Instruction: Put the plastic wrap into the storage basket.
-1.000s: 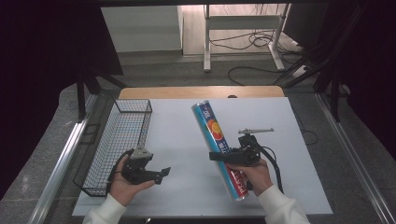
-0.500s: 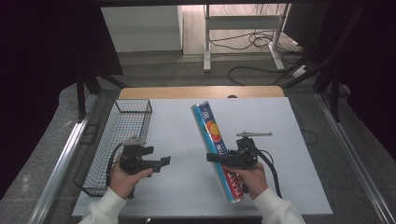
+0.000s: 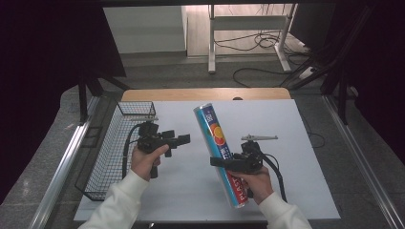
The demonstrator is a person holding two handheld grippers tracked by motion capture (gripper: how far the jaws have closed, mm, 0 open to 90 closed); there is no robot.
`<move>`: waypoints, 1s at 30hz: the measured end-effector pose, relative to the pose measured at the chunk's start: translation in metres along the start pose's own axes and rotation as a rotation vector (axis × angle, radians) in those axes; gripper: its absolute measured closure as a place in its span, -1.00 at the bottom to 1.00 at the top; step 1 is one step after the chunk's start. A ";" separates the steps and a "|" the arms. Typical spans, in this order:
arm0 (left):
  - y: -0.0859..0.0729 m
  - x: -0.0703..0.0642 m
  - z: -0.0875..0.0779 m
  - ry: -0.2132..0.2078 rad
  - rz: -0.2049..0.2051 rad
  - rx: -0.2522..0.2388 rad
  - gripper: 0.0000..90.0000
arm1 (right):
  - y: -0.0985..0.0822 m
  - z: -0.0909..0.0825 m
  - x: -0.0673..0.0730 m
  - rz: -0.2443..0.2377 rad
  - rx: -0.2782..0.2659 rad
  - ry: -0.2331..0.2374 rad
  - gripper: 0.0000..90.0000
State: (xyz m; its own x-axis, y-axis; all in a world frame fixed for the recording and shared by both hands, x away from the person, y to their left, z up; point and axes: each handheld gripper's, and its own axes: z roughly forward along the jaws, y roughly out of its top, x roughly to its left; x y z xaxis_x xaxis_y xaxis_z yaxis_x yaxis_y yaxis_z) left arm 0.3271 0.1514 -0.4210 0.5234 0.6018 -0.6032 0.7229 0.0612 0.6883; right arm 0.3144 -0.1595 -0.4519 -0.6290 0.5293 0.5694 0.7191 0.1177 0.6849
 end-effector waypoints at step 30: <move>0.017 -0.012 0.077 -0.222 -0.101 0.067 -0.65 | -0.004 0.010 0.003 -0.029 0.007 0.027 -0.29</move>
State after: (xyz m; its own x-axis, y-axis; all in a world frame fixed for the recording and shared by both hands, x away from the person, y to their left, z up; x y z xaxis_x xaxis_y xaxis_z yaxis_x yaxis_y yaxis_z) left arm 0.3678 0.0843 -0.4333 0.5277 0.4053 -0.7465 0.8010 0.0550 0.5961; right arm 0.3129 -0.1499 -0.4573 -0.6577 0.5025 0.5612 0.7021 0.1390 0.6983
